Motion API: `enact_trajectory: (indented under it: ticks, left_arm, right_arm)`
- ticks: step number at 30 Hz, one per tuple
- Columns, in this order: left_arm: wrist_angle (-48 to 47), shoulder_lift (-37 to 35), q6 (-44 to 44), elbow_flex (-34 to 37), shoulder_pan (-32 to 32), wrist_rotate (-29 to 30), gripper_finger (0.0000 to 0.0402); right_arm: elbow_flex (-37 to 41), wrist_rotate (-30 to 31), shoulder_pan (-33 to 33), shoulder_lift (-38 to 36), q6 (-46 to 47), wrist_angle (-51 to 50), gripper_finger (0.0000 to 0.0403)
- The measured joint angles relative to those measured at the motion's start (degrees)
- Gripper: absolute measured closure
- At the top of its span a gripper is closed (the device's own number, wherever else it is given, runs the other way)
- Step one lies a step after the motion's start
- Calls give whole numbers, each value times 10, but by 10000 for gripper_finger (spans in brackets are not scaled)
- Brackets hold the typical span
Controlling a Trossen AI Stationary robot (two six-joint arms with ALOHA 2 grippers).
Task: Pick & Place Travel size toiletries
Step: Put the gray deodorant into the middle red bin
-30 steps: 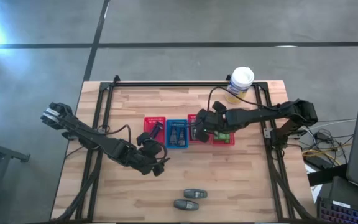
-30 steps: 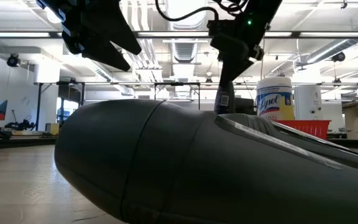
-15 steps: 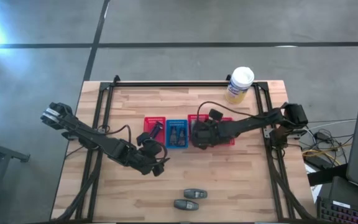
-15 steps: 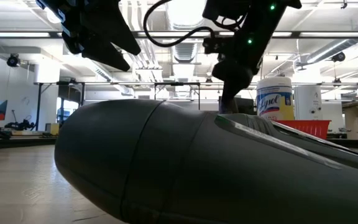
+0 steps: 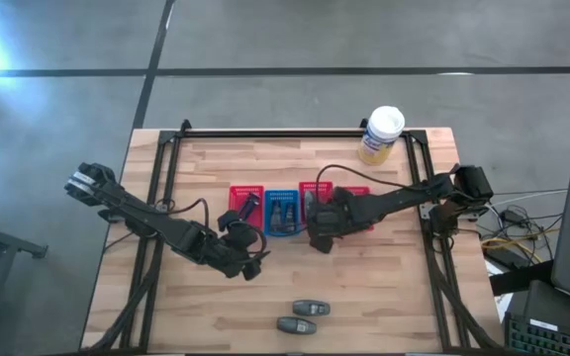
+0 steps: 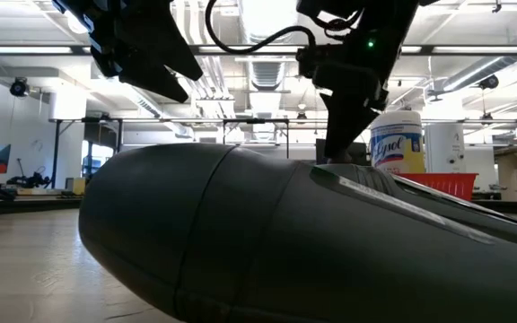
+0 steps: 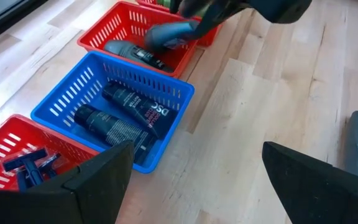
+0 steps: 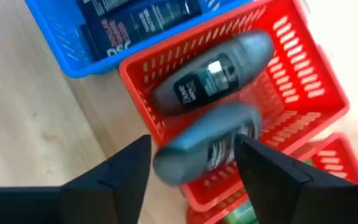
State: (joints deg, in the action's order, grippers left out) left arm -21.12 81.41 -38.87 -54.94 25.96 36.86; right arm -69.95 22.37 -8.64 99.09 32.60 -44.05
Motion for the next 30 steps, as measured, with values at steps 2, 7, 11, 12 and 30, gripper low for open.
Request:
enact_trajectory:
  ticks: [2, 7, 11, 12, 30]
  left_arm:
    - [0, 0, 0, 0, 0, -2, 42]
    - [0, 0, 1, 0, 0, -13, 42]
    - [0, 0, 4, 0, 0, -13, 42]
    - [0, 0, 5, 0, 0, -14, 42]
    - [-5, 0, 44, 0, 0, -92, 42]
  right_arm:
    - [0, -10, 0, 0, 17, -8, 164]
    - [0, -77, 4, 1, 25, -7, 132]
    - [1, -49, 4, -1, 40, -8, 112]
    - [1, -39, 4, -4, 45, -8, 107]
    - [0, -172, -56, -44, 93, -33, 80]
